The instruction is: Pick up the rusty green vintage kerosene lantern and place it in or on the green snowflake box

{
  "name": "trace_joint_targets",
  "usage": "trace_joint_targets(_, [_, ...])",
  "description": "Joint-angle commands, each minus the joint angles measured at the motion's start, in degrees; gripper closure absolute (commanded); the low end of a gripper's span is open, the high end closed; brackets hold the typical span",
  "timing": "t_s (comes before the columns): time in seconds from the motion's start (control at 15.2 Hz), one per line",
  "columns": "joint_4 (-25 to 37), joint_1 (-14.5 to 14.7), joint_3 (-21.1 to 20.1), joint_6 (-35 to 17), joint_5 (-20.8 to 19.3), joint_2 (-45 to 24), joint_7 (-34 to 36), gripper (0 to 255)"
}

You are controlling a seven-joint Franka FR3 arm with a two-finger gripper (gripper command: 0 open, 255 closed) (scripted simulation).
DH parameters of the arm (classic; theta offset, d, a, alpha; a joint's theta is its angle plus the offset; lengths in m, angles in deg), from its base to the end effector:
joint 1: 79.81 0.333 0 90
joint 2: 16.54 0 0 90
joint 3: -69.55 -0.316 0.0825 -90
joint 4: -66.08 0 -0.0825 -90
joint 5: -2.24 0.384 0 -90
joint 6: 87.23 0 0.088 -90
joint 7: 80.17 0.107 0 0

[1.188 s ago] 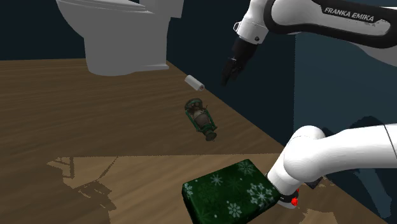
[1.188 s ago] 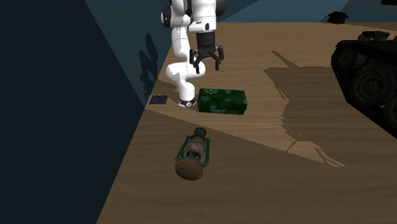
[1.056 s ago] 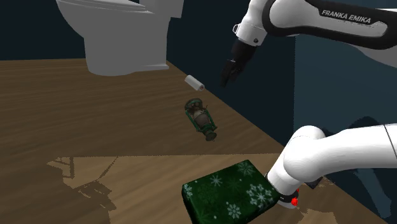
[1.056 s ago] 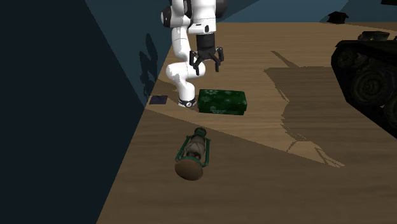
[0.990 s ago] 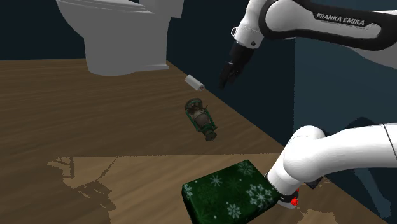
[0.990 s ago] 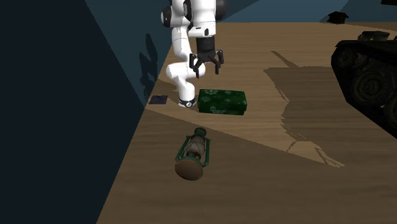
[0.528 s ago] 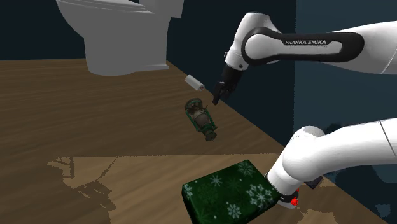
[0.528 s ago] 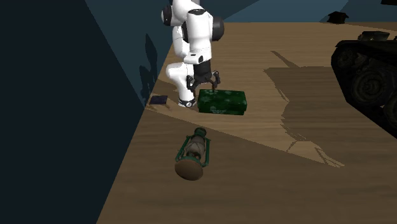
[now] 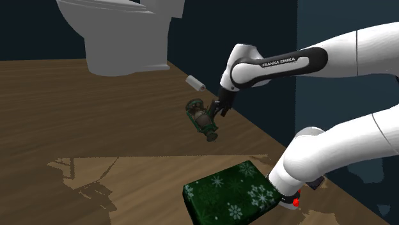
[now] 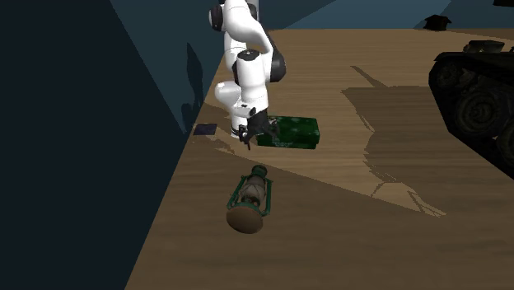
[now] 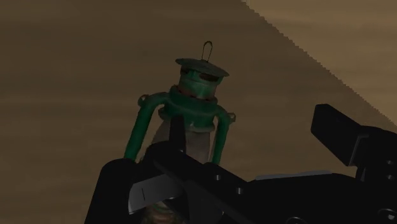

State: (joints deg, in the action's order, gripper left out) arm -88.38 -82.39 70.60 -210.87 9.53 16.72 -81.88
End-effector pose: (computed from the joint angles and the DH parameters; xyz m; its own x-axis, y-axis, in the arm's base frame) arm 0.3591 -0.0174 0.4113 0.9940 -0.1012 0.0415 -0.0958 -0.9885 -0.1173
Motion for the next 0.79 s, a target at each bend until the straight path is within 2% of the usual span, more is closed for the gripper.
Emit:
trace_joint_targets(0.0, [-1.14, -0.21, 0.67, -4.46, 0.80, -4.16, -0.37, 0])
trace_joint_targets(0.33, [-3.62, 0.05, 2.23, -13.93, 3.77, -13.36, -1.64, 0])
trace_joint_targets(0.73, [-5.04, 1.24, 2.21, -20.02, 5.78, -18.05, -2.88, 0])
